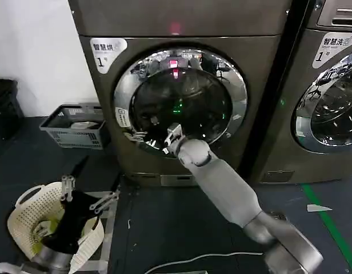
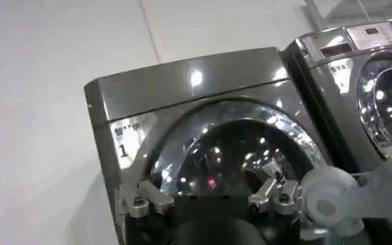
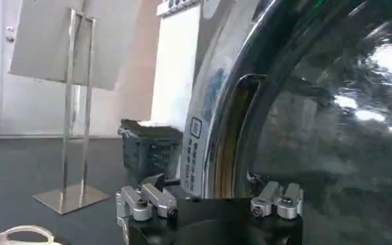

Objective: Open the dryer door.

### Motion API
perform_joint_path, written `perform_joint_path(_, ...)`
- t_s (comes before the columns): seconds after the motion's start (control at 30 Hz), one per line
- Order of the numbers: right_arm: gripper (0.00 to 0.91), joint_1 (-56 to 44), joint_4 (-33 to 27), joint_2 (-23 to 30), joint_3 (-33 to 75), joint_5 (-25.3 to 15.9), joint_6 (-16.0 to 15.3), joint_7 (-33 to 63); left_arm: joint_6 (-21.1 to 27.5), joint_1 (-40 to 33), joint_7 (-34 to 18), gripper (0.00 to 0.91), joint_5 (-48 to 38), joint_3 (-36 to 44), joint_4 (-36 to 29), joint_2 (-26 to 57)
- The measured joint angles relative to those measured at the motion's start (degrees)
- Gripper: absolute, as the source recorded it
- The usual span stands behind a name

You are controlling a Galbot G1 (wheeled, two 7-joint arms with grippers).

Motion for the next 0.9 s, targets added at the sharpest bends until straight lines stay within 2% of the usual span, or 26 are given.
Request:
perform_joint_path(0.4,0.907,1.15,-1.22,0.04,-0.88,0.79,0.47,-5.0,0.0,-0.2,0.01,0.907,0.19,0.0,0.11,-0.09)
perform_joint_path(0.6,0.907,0.24,0.82,-1.38,-1.76,5.14,0.33,-8.61,0.1,-0.6,0.01,0.907,-0.07,-0.37,0.57,-0.06)
perform_joint_path(0.9,0.907,-0.3,5.1,-5.39,-4.03,12.59,1.73,-16.13,1.02,-2.24,-0.01,0.907,-3.16,-2.85,2.1,0.6)
